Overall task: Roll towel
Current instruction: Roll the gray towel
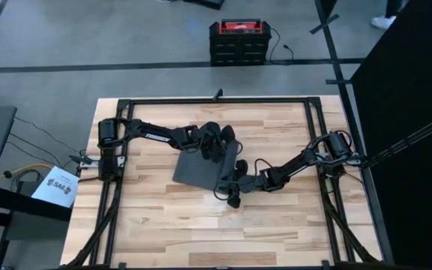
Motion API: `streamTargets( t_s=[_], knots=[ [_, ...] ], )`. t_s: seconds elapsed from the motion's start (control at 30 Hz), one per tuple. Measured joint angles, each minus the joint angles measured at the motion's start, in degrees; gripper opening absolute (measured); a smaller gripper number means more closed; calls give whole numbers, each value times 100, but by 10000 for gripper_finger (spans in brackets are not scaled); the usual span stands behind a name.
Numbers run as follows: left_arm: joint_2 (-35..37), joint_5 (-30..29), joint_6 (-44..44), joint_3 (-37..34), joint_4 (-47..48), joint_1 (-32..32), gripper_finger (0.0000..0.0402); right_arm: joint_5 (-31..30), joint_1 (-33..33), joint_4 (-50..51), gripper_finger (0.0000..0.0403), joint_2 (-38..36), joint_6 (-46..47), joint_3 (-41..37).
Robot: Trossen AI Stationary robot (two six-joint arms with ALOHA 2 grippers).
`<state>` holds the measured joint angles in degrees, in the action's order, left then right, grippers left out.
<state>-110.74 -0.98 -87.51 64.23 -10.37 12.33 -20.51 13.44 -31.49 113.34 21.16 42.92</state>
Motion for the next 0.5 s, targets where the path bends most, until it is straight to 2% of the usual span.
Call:
streamTargets(
  t_s=[0.23,0.4,0.5],
  knots=[
    [-372,32,-713,4,-345,36,260,0,-3,11,180,0,-1,0],
    [-866,-486,-1276,195,-670,85,222,-34,-17,17,180,1,1,0],
    [-939,-508,-1216,366,-570,172,206,-75,-17,22,180,2,7,-1]
  ],
)
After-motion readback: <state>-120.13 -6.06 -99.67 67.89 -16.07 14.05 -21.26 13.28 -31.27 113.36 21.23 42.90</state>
